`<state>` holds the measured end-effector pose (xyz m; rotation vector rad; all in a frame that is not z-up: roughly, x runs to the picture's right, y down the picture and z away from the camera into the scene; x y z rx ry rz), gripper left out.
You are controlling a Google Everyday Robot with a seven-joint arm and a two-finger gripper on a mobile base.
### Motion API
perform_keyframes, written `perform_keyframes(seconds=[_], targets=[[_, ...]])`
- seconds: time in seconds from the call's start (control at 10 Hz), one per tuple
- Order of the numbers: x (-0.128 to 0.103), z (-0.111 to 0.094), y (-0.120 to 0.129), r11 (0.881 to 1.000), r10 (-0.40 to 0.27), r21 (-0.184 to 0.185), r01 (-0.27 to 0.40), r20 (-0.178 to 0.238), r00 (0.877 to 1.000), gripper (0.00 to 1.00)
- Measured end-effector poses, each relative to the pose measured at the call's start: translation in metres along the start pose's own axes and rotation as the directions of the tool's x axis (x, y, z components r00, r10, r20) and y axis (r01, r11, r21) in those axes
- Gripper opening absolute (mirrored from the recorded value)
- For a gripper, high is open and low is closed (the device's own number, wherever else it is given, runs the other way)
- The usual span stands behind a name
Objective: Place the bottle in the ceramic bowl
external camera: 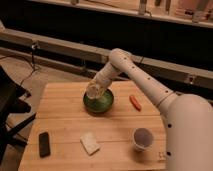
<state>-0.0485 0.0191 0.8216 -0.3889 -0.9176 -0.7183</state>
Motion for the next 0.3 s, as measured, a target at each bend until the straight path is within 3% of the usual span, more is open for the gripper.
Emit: perform_keyframes(seconds=[0.3], targets=[[0.0023, -0.0004, 0.0031, 1.000, 0.009, 0.004, -0.009, -0.001, 1.000, 0.74]])
